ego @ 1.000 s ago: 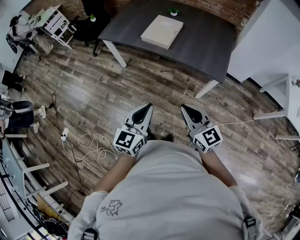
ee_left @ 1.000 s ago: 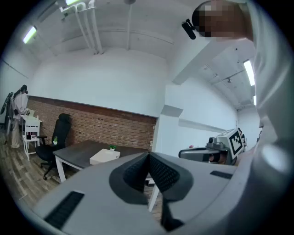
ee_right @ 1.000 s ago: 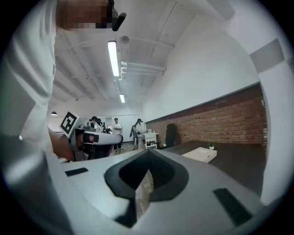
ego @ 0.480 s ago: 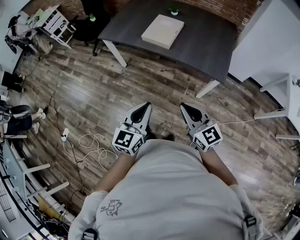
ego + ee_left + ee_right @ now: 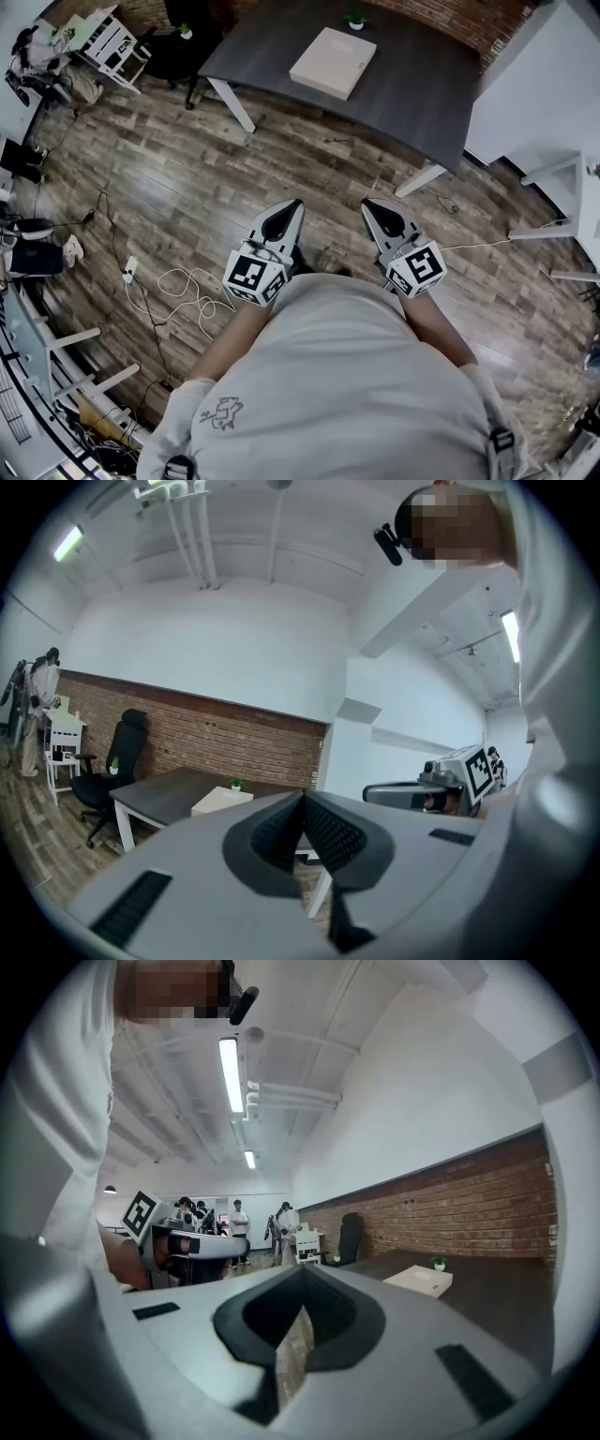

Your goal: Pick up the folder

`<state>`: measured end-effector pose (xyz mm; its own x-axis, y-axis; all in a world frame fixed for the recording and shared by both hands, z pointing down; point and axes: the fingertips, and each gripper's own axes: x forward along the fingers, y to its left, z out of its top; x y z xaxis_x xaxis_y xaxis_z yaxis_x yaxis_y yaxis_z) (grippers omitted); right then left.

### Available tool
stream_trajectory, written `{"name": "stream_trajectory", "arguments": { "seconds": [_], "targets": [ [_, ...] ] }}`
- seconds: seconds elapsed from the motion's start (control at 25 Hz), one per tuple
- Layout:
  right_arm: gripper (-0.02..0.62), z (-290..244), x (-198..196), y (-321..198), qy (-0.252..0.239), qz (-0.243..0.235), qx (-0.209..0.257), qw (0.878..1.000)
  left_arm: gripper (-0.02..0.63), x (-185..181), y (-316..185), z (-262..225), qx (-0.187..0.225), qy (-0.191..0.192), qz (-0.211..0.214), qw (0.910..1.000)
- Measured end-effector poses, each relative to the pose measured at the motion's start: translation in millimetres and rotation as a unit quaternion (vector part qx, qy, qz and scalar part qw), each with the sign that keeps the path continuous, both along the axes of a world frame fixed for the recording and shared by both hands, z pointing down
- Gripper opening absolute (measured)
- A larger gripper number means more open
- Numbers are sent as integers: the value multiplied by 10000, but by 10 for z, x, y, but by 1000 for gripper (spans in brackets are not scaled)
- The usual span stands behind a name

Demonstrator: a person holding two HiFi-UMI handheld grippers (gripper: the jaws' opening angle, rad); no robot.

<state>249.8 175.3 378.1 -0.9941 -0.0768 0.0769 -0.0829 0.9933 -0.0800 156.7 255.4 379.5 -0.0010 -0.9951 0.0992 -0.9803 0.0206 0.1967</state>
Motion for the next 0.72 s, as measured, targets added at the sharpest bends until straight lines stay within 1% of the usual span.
{"name": "stream_trajectory", "arguments": {
  "seconds": [0.08, 0.16, 0.2, 0.32, 0.44, 0.56, 0.72],
  "targets": [
    [6, -22, -130, -33, -36, 79, -18, 10000, 16, -150, -8, 1, -4, 13, -5, 10000],
    [6, -31, -270, -72, -7, 155, 1, 9999, 40, -322, -27, -4, -23, 9, -27, 10000],
    [19, -28, -344, -97, 31, 189, 8, 9998, 56, -414, -42, -8, -34, 8, -41, 10000],
    [103, -17, -587, -195, 139, 308, -16, 9994, 137, -697, -91, -23, -64, 10, -55, 10000],
    [171, -12, -831, -248, 230, 425, -35, 9988, 177, -972, -92, -14, -106, 22, -27, 9999],
    [212, -7, -1036, -259, 268, 507, -75, 9983, 206, -1228, -77, -12, -125, 85, 11, 9999],
    [226, 4, -1285, -278, 314, 606, -106, 9976, 237, -1533, -70, 6, -140, 170, 76, 9997]
  ]
}}
